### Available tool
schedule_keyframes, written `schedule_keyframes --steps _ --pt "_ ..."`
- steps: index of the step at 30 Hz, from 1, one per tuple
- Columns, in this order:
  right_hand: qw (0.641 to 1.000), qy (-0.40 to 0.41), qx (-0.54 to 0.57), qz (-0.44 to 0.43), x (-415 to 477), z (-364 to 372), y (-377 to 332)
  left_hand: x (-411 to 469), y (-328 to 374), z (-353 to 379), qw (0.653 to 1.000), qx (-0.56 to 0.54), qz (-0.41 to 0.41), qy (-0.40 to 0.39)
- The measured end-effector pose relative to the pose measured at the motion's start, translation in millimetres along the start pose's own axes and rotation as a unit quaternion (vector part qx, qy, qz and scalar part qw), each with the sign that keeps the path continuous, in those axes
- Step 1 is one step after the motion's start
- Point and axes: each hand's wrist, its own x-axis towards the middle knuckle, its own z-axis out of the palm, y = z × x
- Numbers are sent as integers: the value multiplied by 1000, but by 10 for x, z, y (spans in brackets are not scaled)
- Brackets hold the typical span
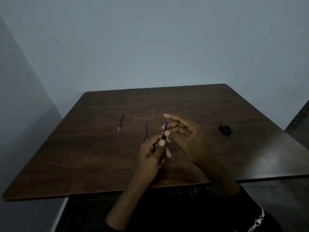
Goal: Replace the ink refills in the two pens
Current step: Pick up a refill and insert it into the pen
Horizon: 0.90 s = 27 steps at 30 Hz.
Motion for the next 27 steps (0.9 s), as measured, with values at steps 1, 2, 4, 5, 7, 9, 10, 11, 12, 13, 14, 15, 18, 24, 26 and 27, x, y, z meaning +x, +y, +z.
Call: schedule_keyframes --steps 1,2,4,5,7,9,10,11,12,13,14,15,18,24,26,27 --pt "1000 0 0 1 -5 -25 -2 -4 -9 11 1000 0 -2 -2" --pt "1000 5 3 4 -5 -62 -9 -7 -20 21 1000 1 -5 -3" --pt "999 26 -14 18 5 -174 -37 -13 -42 32 1000 4 -12 0" --pt "998 42 -40 26 16 -249 -50 -14 -53 37 1000 6 -13 0" --pt "987 80 -132 43 41 -448 -52 -17 -71 54 1000 11 -14 -2" --pt "963 113 -235 62 64 -696 -39 -14 -84 82 1000 11 -20 -6" --pt "951 127 -272 71 75 -826 -32 -8 -86 102 1000 11 -23 -8" --pt "938 139 -306 81 89 -953 -25 -2 -84 120 1000 12 -25 -11" --pt "923 147 -345 92 106 -1075 -15 8 -80 141 1000 12 -25 -14" --pt "905 148 -384 106 124 -1183 -1 15 -78 159 999 11 -26 -16" --pt "889 142 -416 129 147 -1277 23 23 -78 175 999 11 -26 -17" --pt "875 131 -438 161 172 -1363 60 33 -86 194 999 11 -27 -19" --pt "839 81 -471 260 262 -1538 189 47 -123 253 999 10 -32 -21" --pt "802 110 -518 276 384 -1734 403 68 -170 340 999 -5 -32 -33" --pt "795 111 -523 286 416 -1783 434 76 -184 345 999 -7 -33 -36" --pt "795 104 -521 294 428 -1803 441 80 -190 345 999 -7 -33 -37"
